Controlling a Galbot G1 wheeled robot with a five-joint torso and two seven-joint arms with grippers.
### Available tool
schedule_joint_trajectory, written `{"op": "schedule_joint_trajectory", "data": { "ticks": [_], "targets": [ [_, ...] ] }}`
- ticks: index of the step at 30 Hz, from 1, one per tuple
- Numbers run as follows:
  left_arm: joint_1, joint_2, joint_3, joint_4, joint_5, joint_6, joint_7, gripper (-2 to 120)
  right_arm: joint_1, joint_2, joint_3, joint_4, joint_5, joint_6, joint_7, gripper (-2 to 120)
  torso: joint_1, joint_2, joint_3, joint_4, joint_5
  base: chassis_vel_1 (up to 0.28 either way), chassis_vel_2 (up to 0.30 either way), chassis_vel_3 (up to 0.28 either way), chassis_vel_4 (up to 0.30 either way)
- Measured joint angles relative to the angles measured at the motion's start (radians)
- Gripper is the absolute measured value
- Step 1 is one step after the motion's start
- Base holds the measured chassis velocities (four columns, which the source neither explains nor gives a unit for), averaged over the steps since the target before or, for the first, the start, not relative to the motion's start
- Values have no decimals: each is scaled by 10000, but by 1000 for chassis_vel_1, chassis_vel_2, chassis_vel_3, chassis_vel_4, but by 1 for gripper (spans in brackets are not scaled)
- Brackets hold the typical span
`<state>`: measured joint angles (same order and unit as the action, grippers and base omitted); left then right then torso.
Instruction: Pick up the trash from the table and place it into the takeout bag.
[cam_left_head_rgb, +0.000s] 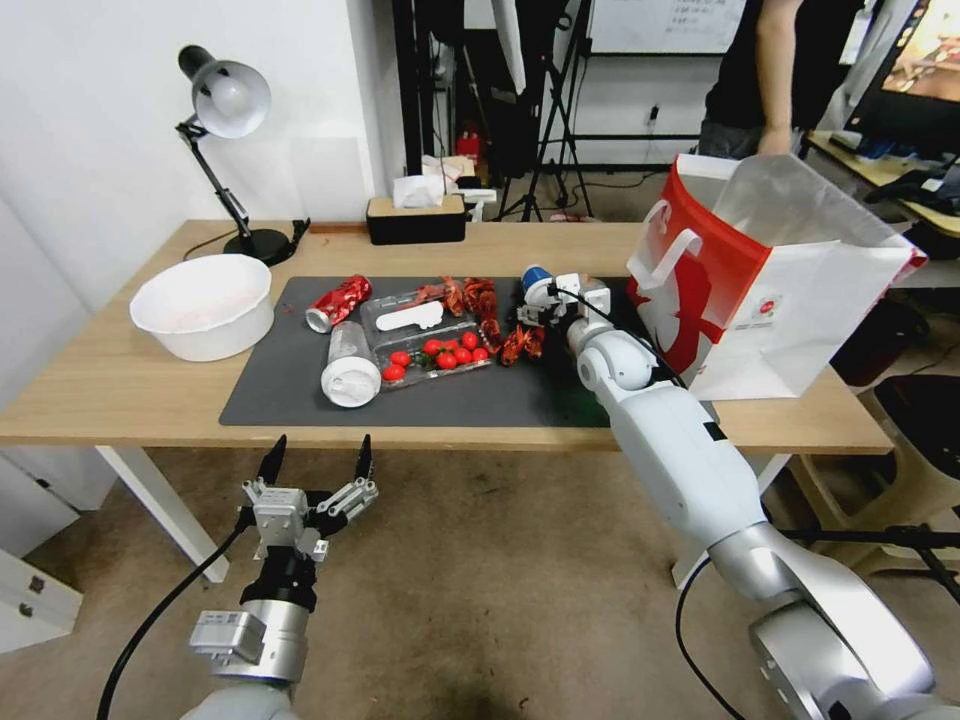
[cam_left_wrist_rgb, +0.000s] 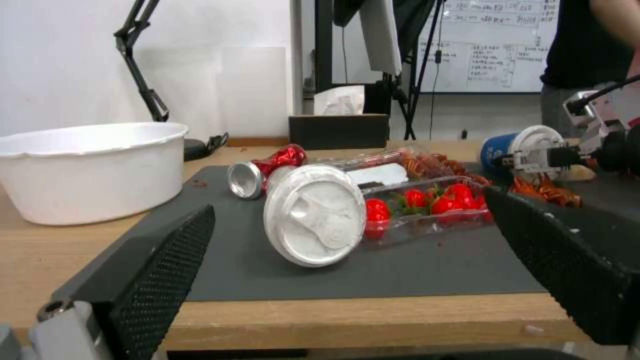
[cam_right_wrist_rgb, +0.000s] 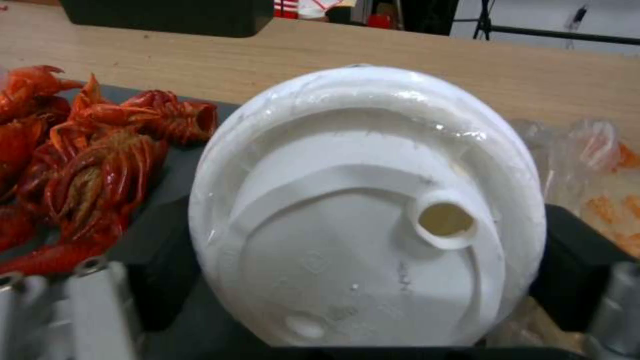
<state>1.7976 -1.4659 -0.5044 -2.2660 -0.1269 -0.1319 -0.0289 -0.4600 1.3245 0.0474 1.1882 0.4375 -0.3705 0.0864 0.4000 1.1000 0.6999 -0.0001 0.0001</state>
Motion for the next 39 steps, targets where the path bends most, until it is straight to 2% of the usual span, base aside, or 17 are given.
{"op": "schedule_joint_trajectory", "data": {
  "ticks": [1,4,11,30,35,39],
  "targets": [
    [0,0,0,0,0,0,0,100,0,0,0,0,0,0,0,89,0,0,0,0,0,0,0,0,0],
    [2,3,1,-7,2,-9,-3,100,-34,0,9,47,1,53,-3,78,0,0,0,1,-2,0,0,0,0],
    [2,9,-2,-7,4,-23,-5,100,-95,-33,39,244,-54,227,0,67,-1,0,1,2,-1,0,0,0,0],
    [-6,45,-34,-11,0,-39,-6,100,-427,-371,145,1308,-652,504,6,67,-1,0,0,1,-1,0,0,0,0],
    [-17,48,-37,-11,-2,-44,-9,100,-544,-535,199,1865,-583,535,99,67,-1,0,0,1,-1,0,0,0,0],
    [-28,52,-38,-11,-21,-33,-9,100,-794,-816,415,3061,-218,429,325,67,-1,-1,0,2,0,0,0,0,0]
  ]
}}
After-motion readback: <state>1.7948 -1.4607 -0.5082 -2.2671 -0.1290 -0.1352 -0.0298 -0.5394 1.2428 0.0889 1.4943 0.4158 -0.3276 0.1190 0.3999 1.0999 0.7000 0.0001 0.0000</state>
